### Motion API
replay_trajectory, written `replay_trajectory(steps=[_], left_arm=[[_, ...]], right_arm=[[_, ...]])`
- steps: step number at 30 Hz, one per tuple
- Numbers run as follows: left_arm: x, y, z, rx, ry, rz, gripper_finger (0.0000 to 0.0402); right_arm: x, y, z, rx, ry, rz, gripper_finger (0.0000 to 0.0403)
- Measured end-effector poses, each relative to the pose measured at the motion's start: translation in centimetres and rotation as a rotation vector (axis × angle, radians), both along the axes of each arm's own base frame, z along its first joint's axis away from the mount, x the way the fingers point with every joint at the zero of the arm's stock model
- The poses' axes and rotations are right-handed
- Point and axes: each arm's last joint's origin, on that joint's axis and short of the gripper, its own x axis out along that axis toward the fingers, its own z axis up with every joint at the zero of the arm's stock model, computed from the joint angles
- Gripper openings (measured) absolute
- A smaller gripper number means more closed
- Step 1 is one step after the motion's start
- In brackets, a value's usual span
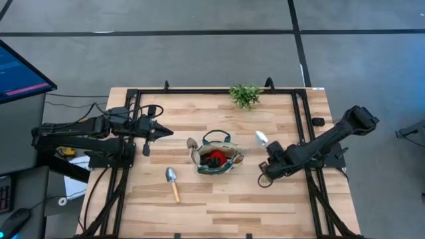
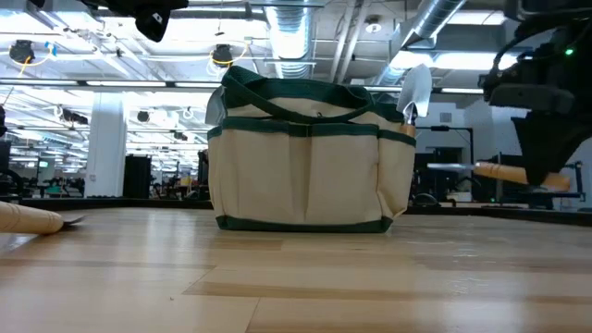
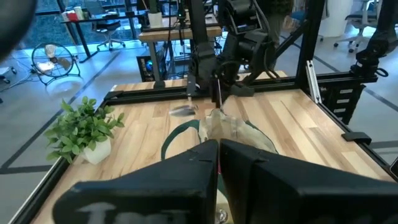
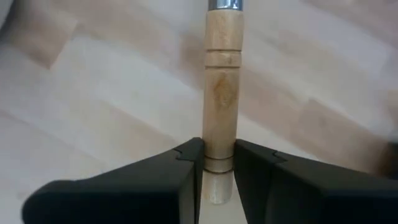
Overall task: Pick & Place Garden tools in Gardening bag
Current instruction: Put the brown trowel into the gardening bag
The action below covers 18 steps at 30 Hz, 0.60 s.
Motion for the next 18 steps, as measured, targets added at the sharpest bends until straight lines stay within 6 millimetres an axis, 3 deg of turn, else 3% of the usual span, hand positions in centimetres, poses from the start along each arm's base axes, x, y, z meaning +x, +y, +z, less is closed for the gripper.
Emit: replay_trajectory(steps=[9, 18], left_arm=[[0.0, 0.0, 0.2, 0.001, -0.019, -0.001, 0.0004], [0.1, 0.2, 1.0, 0.018, -0.107, 0.076, 0.0004]], right_arm=[[-0.9, -1.2, 2.3, -0.186, -0.179, -0.014, 0.0054], [-2.4, -2.3, 3.9, -0.329, -0.227, -0.002, 0.0054]])
